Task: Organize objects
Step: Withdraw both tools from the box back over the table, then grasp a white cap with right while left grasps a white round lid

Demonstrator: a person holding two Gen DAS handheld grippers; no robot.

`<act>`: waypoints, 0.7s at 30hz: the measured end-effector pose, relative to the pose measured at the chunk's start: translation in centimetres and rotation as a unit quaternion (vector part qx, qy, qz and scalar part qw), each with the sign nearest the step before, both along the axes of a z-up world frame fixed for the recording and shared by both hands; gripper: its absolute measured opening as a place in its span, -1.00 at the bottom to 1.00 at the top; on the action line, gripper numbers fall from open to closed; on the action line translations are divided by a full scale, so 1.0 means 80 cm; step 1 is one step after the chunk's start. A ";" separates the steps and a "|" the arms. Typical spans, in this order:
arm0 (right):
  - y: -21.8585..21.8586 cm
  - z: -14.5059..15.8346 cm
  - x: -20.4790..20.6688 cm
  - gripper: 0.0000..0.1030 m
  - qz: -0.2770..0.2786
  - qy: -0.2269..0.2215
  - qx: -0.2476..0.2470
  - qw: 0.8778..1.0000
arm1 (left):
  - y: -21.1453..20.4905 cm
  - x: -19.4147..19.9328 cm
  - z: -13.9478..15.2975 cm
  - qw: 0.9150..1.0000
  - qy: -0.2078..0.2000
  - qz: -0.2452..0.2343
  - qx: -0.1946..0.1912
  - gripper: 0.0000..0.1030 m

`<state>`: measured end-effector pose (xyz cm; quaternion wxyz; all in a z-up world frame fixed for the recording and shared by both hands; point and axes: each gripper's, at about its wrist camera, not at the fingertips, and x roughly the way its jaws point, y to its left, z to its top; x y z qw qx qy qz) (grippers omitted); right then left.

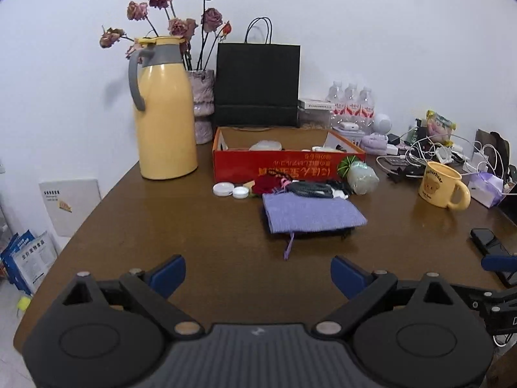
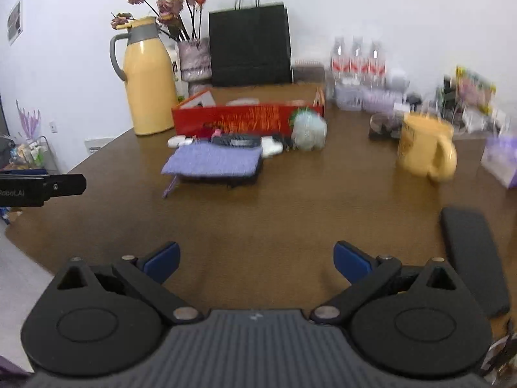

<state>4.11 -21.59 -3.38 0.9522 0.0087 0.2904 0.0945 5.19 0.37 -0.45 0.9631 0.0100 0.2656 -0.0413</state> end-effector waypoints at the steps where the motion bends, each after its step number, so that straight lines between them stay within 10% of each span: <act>1: 0.001 0.001 0.000 1.00 -0.001 -0.007 -0.003 1.000 | -0.001 0.005 -0.001 1.000 -0.001 0.000 0.000 0.88; 14: 0.001 0.007 0.126 0.88 0.008 -0.030 -0.011 0.999 | 0.047 0.170 -0.036 1.000 -0.001 0.022 0.021 0.82; 18: 0.016 0.010 0.205 0.30 0.019 -0.034 -0.006 0.999 | 0.060 0.267 -0.053 0.997 0.022 0.021 0.067 0.51; 21: 0.028 0.005 0.263 0.23 0.030 -0.018 0.007 0.999 | 0.073 0.317 -0.059 0.999 0.042 0.008 0.032 0.51</act>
